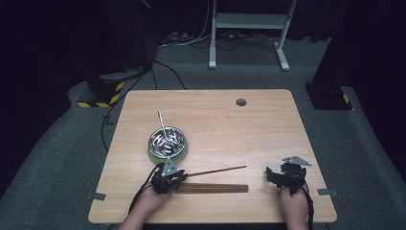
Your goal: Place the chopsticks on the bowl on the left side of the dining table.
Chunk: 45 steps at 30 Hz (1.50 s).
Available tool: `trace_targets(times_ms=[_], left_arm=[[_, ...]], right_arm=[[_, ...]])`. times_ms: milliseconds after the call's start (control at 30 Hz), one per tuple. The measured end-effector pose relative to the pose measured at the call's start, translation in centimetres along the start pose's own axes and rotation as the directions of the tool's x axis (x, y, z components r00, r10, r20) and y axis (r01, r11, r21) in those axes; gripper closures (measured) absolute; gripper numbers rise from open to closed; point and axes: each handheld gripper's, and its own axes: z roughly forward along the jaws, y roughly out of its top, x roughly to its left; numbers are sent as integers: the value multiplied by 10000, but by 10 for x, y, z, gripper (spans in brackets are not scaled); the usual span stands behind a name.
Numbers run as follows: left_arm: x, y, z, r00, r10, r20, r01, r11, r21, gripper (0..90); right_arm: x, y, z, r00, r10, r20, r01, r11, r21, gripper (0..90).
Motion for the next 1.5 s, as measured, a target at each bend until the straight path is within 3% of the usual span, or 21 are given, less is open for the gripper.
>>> trace_targets(times_ms=[133,233,300,333,433,500,567,733,767,933,967,1267,1400,1500], left_arm=[[3,0,-4,9999,70,79,-70,9999,102,796],[5,-1,-6,9998,-194,80,194,9998,-43,817],[7,-1,-8,10000,5,27,-5,9999,135,819],[8,-2,-10,9999,-143,9,143,9999,-56,821],[14,-3,-16,10000,47,-19,-47,9999,119,824],[15,-3,-18,9998,-191,-68,191,9998,11,824],[18,-3,-21,10000,-59,-70,59,10000,76,822],[20,-2,-18,9993,-305,-208,302,9994,-169,729],[21,-2,-16,9996,-123,-235,122,9999,-39,702],[16,-2,-10,9997,-146,-196,140,9995,-289,666],[17,-2,-11,9998,95,-196,-98,9999,-111,666],[17,-1,-10,9998,-156,-123,154,9997,-205,812],[17,-1,-9,9997,-227,-93,225,9994,-278,829],[17,-2,-11,9999,38,-130,-40,9999,-153,835]], right_arm=[[0,0,0,10000,-5,-15,5,10000,3,105],[0,0,0,10000,-3,-16,3,10000,1,106],[0,0,0,10000,-5,-16,5,10000,2,106],[0,0,0,10000,-5,-16,5,10000,3,106],[0,0,0,10000,1,-24,-1,10000,1,106],[0,0,0,10000,-6,-26,6,10000,2,106],[0,0,0,10000,-4,-27,4,10000,2,106],[0,0,0,10000,-3,-26,3,10000,6,106],[0,0,0,10000,-8,-27,8,10000,6,106],[0,0,0,10000,-32,-24,32,10000,-7,105],[0,0,0,10000,-55,-16,55,10000,-23,106],[0,0,0,10000,-32,-20,32,10000,-28,106],[0,0,0,10000,-33,-19,33,10000,-28,106],[0,0,0,10000,-39,-20,39,10000,-21,106]])
